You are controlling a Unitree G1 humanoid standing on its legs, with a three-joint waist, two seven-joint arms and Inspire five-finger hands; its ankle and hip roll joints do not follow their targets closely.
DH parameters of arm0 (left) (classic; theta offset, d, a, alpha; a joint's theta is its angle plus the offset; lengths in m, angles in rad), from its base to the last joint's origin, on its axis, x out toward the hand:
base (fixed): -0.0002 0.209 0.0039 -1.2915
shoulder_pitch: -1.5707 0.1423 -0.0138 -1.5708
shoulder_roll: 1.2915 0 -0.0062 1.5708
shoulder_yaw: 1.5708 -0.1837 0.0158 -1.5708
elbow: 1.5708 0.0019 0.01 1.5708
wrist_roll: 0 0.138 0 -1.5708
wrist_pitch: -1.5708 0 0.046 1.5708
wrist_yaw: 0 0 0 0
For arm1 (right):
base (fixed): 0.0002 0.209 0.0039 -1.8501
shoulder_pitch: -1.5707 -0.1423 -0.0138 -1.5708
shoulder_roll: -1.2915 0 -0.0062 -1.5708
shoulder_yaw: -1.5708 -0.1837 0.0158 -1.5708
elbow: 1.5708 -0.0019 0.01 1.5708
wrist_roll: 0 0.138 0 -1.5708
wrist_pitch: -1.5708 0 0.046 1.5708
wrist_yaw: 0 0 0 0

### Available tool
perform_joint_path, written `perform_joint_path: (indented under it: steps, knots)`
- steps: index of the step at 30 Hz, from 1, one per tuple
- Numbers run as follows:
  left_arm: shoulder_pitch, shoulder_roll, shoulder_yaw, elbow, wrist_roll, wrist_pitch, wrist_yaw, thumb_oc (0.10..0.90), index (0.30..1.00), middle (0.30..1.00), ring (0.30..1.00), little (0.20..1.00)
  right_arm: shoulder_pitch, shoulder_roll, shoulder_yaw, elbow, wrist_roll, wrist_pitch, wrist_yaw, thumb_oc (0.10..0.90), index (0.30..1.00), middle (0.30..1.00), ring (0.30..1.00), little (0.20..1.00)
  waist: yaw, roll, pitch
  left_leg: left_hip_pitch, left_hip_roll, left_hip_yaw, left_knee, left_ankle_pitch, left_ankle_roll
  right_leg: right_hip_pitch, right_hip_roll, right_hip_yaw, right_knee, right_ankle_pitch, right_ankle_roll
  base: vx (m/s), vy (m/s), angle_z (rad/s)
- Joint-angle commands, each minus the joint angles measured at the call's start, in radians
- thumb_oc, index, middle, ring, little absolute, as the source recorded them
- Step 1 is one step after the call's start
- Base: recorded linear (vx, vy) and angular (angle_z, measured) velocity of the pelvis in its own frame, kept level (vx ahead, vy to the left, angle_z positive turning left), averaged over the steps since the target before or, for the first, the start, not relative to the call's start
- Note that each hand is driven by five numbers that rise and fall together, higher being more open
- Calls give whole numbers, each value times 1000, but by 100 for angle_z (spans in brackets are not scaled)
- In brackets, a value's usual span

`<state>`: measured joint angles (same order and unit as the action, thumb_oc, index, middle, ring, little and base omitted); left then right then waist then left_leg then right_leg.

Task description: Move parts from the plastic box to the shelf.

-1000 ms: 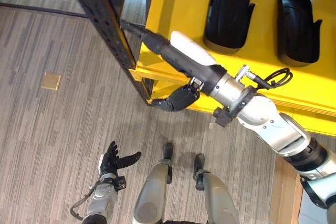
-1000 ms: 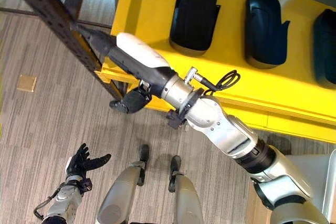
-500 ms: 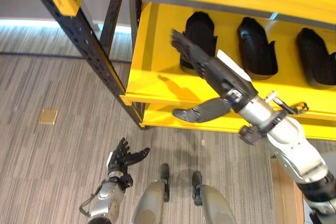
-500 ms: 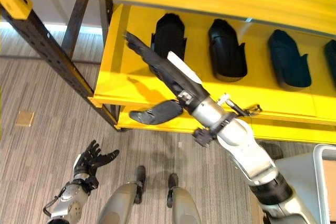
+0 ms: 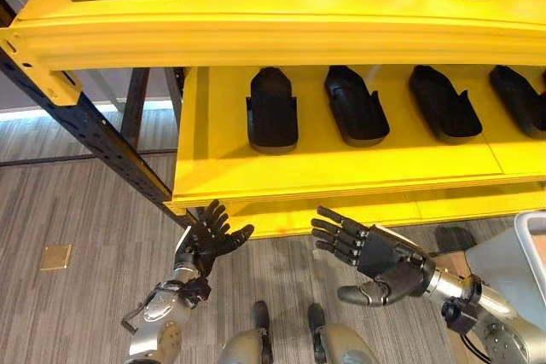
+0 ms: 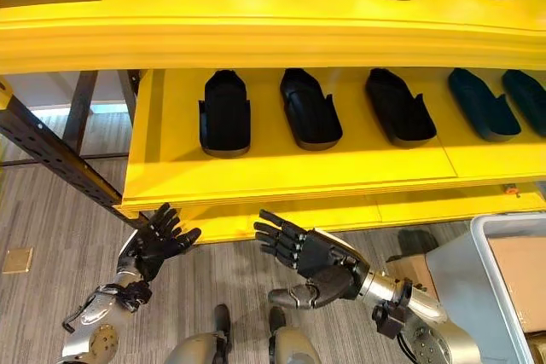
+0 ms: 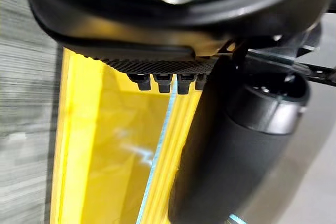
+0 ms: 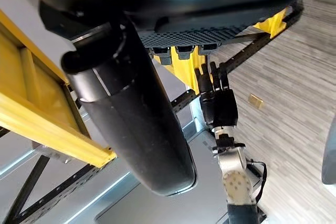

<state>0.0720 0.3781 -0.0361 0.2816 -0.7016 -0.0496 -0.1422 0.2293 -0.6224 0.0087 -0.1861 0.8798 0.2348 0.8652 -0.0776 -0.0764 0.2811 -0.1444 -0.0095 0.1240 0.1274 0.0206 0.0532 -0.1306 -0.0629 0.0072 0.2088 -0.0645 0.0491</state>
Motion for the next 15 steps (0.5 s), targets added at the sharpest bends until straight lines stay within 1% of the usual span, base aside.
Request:
perform_joint_path:
  steps: [1,2,3,4,5,6,8,10,13,14,15]
  knots:
    - [-44,70,27,-147,-37,-43,-66,900,1000,1000,1000,1000,-26,27,-36,-4,154,-134,-26,900,1000,1000,1000,1000,6,-30,-36,-2,25,-13,105,-181,5,17,-7,-20,-48,-2,20,0,0,0]
    - [-41,70,23,-155,-28,-48,-68,900,1000,1000,1000,1000,-19,25,-54,23,173,-180,-101,900,1000,1000,1000,1000,3,-30,-34,-2,27,-9,107,-184,5,18,-8,-22,-52,1,20,0,0,0]
    - [-42,69,21,-158,-43,-42,-69,900,1000,1000,1000,1000,-24,29,-70,42,187,-204,-151,900,1000,1000,1000,1000,0,-28,-32,-2,29,-6,109,-186,5,18,-9,-22,-57,2,19,0,0,0]
    - [-41,66,24,-156,-52,-44,-73,900,1000,1000,1000,1000,-29,42,-88,72,178,-244,-199,900,1000,1000,1000,1000,-5,-26,-28,-4,33,0,110,-186,4,14,-8,-23,-57,2,17,-35,21,-3]
    - [-40,59,26,-153,-47,-60,-69,900,1000,1000,1000,1000,-32,56,-111,95,206,-296,-269,900,1000,1000,1000,1000,-11,-22,-24,-5,36,6,109,-186,3,11,-7,-23,-58,3,14,-40,29,-8]
    - [-40,51,28,-149,-46,-73,-63,900,1000,1000,1000,1000,-37,75,-134,110,201,-313,-306,900,1000,1000,1000,1000,-16,-20,-22,-5,38,10,108,-188,4,8,-7,-22,-59,2,12,-43,38,-16]
    - [-41,34,40,-142,-38,-100,-63,900,1000,1000,1000,1000,-36,123,-173,143,169,-335,-318,900,1000,1000,1000,1000,-31,-14,-15,-8,42,19,109,-189,6,-3,-5,-17,-54,-2,9,-54,67,-24]
    - [-42,22,44,-156,-35,-118,-37,900,1000,1000,1000,1000,-19,147,-191,139,111,-362,-297,900,1000,1000,1000,1000,-48,-6,-3,-11,46,28,109,-188,5,-17,-3,-10,-43,-8,3,-48,94,-19]
    - [-41,8,50,-174,-49,-125,-14,900,1000,1000,1000,1000,-13,176,-202,112,63,-396,-334,900,1000,1000,1000,1000,-62,0,6,-14,45,35,113,-190,7,-29,-1,-3,-33,-14,-3,-19,68,-14]
    - [-43,-2,52,-176,-40,-134,-9,900,1000,1000,1000,1000,-2,174,-216,108,39,-439,-379,900,1000,1000,1000,1000,-70,3,9,-16,45,37,114,-190,8,-34,2,-3,-26,-18,-7,-3,41,-8]
    - [-42,-7,54,-178,-42,-134,-5,900,1000,1000,1000,1000,4,178,-227,107,31,-449,-413,900,1000,1000,1000,1000,-74,5,9,-16,45,40,114,-191,7,-35,3,-2,-25,-19,-8,-2,48,-6]
